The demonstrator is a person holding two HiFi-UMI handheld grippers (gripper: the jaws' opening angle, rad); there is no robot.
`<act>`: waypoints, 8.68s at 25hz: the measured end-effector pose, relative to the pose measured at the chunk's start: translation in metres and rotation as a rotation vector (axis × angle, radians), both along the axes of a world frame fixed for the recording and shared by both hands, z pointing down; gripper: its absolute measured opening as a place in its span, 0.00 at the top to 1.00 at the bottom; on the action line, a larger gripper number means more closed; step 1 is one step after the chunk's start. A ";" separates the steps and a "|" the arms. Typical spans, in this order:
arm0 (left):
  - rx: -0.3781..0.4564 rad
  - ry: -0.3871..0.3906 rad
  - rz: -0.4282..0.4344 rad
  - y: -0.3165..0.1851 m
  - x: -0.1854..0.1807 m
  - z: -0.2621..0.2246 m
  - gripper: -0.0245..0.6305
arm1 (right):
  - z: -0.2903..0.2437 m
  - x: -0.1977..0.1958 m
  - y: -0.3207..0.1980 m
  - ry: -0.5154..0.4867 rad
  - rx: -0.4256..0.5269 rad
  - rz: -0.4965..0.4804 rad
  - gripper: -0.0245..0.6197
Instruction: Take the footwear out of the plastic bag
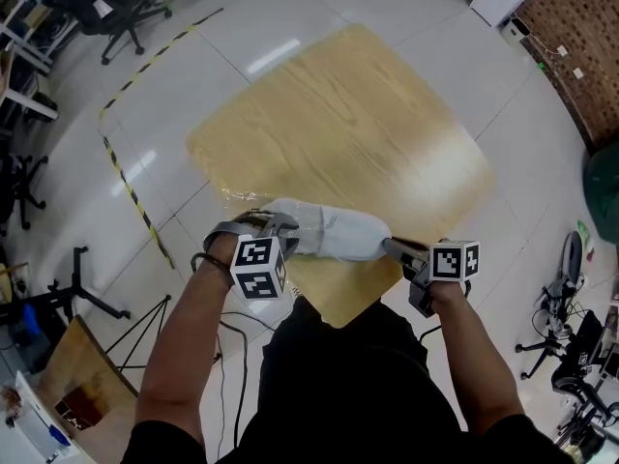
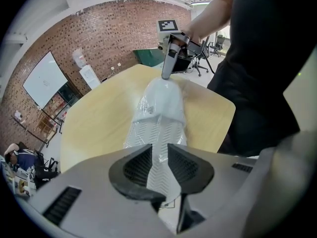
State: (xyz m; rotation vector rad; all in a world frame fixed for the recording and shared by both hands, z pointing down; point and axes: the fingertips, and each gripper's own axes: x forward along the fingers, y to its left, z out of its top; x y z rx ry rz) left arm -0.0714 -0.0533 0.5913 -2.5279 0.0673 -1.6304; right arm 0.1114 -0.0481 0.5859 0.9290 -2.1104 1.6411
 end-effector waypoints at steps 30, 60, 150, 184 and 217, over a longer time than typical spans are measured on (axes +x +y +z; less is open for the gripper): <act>-0.112 -0.078 -0.074 -0.004 -0.059 0.023 0.75 | 0.007 0.003 0.003 0.055 -0.009 0.004 0.90; -0.027 -0.152 -0.061 0.002 -0.097 0.019 0.93 | 0.002 0.012 0.010 0.060 -0.002 -0.011 0.90; 0.153 -0.014 -0.500 -0.171 -0.052 -0.050 0.95 | -0.003 0.022 -0.039 0.226 0.113 -0.145 0.89; -0.212 0.678 -0.774 0.075 0.041 -0.131 0.95 | -0.183 -0.004 0.070 -0.360 0.376 0.147 0.96; -0.097 0.795 -1.190 0.398 0.107 -0.223 0.95 | -0.238 0.101 0.369 0.001 0.642 -0.171 0.96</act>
